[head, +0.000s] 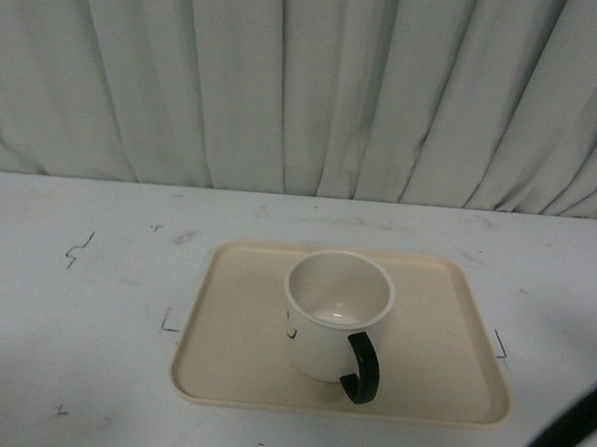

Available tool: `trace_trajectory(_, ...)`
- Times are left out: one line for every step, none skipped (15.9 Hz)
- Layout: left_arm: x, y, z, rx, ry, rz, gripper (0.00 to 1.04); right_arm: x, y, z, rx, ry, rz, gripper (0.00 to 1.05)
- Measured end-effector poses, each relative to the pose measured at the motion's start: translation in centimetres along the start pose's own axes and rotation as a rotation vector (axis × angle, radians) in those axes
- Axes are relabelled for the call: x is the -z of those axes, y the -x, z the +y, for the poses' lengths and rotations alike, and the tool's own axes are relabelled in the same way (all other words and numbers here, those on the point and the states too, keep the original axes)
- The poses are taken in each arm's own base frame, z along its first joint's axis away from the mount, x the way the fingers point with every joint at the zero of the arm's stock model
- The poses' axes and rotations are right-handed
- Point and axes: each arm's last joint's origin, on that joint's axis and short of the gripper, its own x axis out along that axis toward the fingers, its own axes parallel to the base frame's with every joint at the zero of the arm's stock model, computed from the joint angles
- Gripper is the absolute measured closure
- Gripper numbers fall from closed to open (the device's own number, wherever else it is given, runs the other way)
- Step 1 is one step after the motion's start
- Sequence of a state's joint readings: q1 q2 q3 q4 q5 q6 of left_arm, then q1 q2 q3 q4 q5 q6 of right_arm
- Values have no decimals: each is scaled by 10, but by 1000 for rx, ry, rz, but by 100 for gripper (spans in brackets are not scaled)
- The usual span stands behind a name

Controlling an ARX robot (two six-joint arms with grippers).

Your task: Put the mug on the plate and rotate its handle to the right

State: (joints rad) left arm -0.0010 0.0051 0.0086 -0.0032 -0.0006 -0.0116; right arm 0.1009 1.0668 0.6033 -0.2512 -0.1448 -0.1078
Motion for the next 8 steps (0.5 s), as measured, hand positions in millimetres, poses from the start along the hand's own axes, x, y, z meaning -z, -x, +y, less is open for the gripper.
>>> trace_trajectory(0, 0, 0, 0, 0, 0, 7, -24, -15, 1, -6, -12, 33, 6)
trace_trajectory(0, 0, 0, 0, 0, 0, 7, -45, -30, 5, -11, -26, 51, 6)
trace_trajectory(0, 0, 0, 0, 0, 0, 7, -63, -51, 10, -30, -52, 106, 6)
trace_trajectory(0, 0, 0, 0, 0, 0, 7, -73, -81, 20, -46, -77, 188, 6)
trace_trajectory(0, 0, 0, 0, 0, 0, 7, -76, -103, 27, -49, -92, 242, 6)
trace_trajectory(0, 0, 0, 0, 0, 0, 7, -80, -122, 33, -53, -109, 276, 6)
trace_trajectory(0, 0, 0, 0, 0, 0, 7, -84, -142, 39, -51, -128, 297, 6)
trace_trajectory(0, 0, 0, 0, -1, 0, 7, -85, -157, 44, -51, -155, 313, 6)
